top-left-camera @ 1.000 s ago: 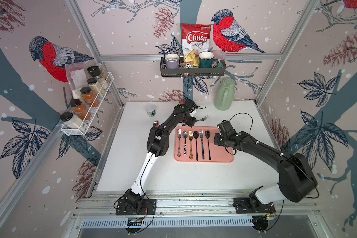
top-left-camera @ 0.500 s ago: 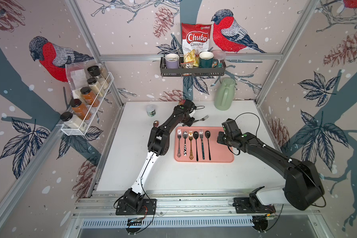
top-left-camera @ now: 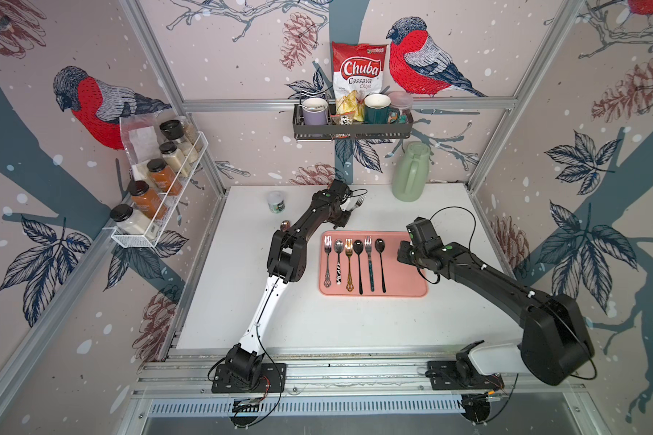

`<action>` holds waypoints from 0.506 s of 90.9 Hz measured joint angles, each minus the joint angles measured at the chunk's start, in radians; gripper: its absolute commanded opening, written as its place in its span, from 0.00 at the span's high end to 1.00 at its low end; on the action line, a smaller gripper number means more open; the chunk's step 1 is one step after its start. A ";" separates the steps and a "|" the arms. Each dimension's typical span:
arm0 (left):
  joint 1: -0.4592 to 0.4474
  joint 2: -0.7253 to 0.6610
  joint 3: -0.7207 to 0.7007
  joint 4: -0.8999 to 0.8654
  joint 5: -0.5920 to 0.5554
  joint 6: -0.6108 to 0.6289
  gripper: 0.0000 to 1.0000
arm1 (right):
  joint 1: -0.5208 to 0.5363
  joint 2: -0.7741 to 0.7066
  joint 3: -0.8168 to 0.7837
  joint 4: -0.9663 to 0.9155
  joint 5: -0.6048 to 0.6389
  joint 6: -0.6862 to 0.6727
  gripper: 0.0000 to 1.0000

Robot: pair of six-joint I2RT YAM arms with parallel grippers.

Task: Set the spoon and fork side by side
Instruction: Pick up the fork at the center of the board.

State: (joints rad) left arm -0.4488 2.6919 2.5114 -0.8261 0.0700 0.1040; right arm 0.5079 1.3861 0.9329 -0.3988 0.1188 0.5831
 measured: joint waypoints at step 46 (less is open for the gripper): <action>-0.031 -0.223 -0.164 0.097 -0.030 -0.038 0.87 | -0.081 -0.082 -0.071 0.100 -0.112 0.192 0.64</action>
State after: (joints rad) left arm -0.4801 2.4687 2.3478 -0.7288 0.0402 0.0658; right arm 0.4267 1.3045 0.8623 -0.2989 0.0071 0.7753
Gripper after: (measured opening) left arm 0.135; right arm 0.364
